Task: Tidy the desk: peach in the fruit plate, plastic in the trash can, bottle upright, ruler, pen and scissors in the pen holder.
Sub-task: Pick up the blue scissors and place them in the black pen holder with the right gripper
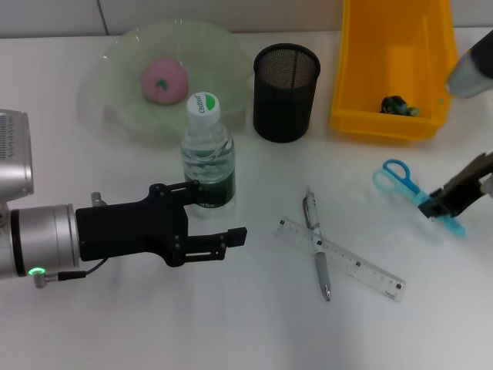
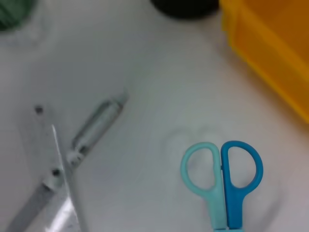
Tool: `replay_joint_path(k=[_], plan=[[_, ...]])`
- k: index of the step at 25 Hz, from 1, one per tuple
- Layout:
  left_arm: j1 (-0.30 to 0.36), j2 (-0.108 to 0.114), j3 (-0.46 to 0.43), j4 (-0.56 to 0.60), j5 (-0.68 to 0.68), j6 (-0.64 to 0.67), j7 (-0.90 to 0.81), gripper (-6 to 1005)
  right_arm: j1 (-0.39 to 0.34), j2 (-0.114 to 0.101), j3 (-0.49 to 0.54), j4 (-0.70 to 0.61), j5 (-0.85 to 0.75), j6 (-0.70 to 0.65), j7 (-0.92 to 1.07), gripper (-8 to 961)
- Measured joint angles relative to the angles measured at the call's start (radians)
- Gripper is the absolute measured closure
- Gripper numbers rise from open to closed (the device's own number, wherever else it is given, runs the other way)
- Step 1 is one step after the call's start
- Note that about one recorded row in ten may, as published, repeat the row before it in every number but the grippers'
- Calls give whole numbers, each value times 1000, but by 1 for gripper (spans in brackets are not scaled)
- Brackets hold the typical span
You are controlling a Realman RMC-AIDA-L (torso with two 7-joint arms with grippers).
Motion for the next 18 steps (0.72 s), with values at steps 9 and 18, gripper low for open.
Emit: replay_joint_path(k=[9,18], plan=[[0,0,0,0,0,0,0,233,-40,-12,401,-105,326,-178,-226,743],[-2,0,0,2,0,-4,4,233,-36,-24,576,226,766,1,-558,734]])
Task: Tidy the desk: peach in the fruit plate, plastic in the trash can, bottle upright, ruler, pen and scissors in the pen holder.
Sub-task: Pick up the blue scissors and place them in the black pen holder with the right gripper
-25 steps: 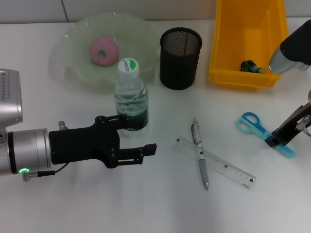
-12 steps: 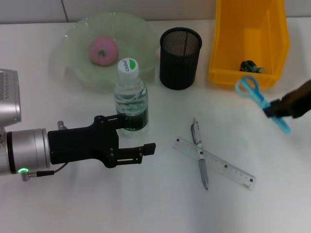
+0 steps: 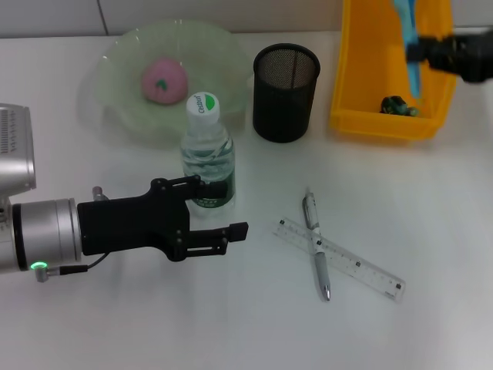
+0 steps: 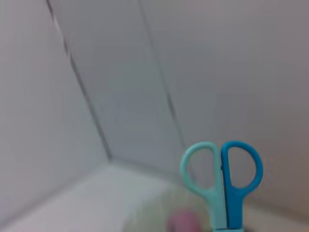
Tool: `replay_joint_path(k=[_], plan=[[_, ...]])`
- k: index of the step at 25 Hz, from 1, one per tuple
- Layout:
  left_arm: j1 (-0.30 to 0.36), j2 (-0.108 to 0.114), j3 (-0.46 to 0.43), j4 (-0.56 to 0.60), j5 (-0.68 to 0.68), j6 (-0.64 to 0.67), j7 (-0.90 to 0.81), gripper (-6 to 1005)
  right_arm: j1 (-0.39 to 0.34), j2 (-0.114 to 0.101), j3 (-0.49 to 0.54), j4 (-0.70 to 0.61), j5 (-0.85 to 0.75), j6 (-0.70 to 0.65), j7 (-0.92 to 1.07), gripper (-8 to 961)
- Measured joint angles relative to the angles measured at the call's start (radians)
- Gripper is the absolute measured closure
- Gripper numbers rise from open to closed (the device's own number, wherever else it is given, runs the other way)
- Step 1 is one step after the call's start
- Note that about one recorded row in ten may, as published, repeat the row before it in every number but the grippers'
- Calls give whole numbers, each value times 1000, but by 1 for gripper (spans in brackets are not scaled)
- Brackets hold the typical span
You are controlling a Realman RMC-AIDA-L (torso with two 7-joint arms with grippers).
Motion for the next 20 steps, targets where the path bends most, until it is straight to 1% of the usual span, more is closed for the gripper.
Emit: replay_joint_path(k=[3,7,9,10,11,16,20], plan=[[-9,0,-2,4,-1,-2,-2,233,35,8,-4,165,108,104,-161,731],[-9,-1,-12,0,-4,-1,3,233,110,21,-4,410,233,217,-427,727],[-9,-1,-12,0,-7,-2,4,233,156,23,-3,524,263,264,-539,725],[-9,-1,-12,0,-8,-2,4,233,195,25,1,598,273,312,-616,724],[-8,-2,-12,-1,-10,-2,5,233,195,25,1,598,273,312,-616,723],[-5,-2,-12,-1,-18,-2,6,233,273,33,-5,745,368,415,-810,718],[1,-2,-12,-2,-18,-2,6,233,297,35,-6,785,388,456,-852,714]])
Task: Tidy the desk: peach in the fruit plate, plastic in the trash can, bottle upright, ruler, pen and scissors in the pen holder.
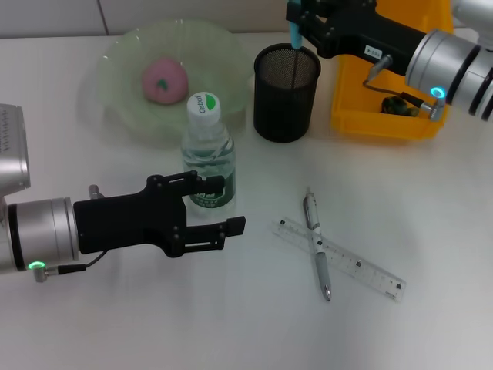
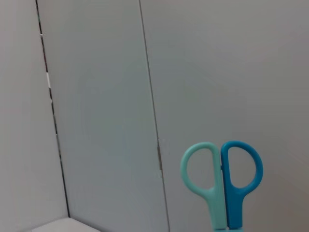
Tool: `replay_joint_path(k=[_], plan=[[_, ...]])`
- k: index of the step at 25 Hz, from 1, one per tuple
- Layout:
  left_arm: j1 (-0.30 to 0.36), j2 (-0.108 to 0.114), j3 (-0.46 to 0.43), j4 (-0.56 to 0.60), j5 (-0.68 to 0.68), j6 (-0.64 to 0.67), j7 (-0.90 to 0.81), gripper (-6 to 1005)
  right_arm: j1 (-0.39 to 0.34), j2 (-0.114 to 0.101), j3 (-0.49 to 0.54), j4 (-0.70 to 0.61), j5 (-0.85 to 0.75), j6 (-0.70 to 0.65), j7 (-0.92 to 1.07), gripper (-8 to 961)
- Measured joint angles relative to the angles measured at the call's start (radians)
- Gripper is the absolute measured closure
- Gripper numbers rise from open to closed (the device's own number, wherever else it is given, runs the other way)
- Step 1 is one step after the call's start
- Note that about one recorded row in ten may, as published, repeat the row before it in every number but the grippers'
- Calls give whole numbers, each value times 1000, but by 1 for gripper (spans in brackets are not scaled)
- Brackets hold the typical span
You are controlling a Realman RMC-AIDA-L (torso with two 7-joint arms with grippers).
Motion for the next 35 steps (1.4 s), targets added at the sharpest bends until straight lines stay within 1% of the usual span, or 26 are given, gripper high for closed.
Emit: replay_joint_path(k=[5,13,14,15,16,19,20,21,23,24,27,28,29,30,32,33,34,35], plan=[[5,0,0,0,0,0,-2,233,2,0,0,7,3,13,4,709],[7,0,0,0,0,1,-4,234,-8,-5,0,-4,-2,-10,34,568],[8,0,0,0,0,2,-3,234,-25,-9,-16,-43,-12,-45,92,550],[8,0,0,0,0,2,-3,234,-25,-9,-16,-43,-12,-45,92,532],[11,0,0,0,0,2,-2,234,-38,-10,-33,-75,-19,-62,133,515],[13,0,0,0,0,5,-1,234,-108,-11,-125,-263,-56,-114,329,436],[13,0,0,0,0,5,-1,234,-140,-11,-157,-350,-78,-133,407,405],[13,0,0,0,0,5,-1,234,-168,-11,-172,-417,-94,-156,456,403],[13,0,0,0,0,6,-1,234,-220,-11,-183,-545,-124,-213,552,400],[22,0,0,0,0,9,0,234,-261,-11,-183,-659,-150,-284,635,399],[28,0,0,0,0,10,1,234,-297,-11,-173,-879,-248,-412,804,356],[28,0,0,0,0,10,1,233,-297,-11,-173,-879,-248,-412,804,342],[28,0,0,0,0,11,1,233,-293,-11,-168,-1031,-365,-499,929,328],[28,0,0,0,0,11,1,233,-293,-11,-168,-1031,-365,-499,929,307],[30,0,1,0,0,12,1,233,-260,-14,-173,-1167,-513,-619,1053,266],[30,0,1,0,0,12,1,233,-235,-16,-179,-1213,-581,-679,1100,245],[30,0,0,0,0,12,1,233,-165,-21,-195,-1275,-714,-803,1191,224],[30,0,1,0,0,13,1,234,-129,-21,-211,-1288,-771,-846,1222,203]])
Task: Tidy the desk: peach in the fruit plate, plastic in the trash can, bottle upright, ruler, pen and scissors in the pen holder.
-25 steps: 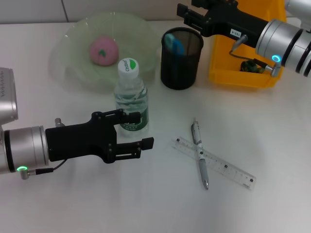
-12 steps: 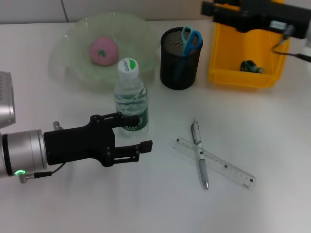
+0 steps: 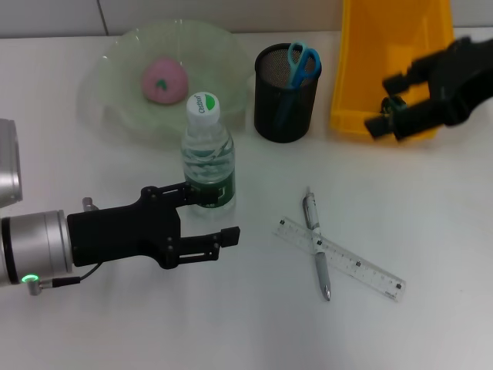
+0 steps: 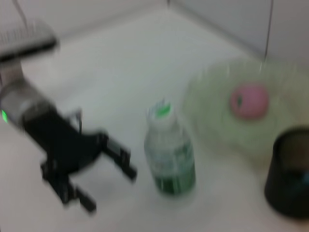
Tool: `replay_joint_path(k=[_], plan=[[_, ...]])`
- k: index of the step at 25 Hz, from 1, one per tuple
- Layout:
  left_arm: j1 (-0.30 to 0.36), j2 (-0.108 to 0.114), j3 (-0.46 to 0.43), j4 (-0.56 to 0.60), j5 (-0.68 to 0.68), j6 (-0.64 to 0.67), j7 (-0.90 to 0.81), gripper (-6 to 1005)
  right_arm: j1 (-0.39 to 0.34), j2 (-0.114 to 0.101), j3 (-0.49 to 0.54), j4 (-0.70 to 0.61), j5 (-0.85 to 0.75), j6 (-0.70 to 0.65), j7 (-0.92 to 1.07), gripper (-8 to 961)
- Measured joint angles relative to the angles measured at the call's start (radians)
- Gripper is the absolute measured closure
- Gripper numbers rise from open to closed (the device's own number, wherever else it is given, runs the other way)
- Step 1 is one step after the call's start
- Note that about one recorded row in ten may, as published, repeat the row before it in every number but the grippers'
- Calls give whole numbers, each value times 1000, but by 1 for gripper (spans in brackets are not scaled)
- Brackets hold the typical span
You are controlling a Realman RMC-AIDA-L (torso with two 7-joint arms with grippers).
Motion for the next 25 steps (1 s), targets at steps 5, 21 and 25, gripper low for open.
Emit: replay_joint_path(k=[5,21,25], plan=[[4,0,3,0,0,1,-1,234,61,7,-137,32,-155,-21,69,206],[35,6,-1,0,7,-1,1,233,52,19,-717,376,-187,504,116,210],[38,4,0,-5,7,-4,10,234,47,20,-759,369,-153,521,115,211]])
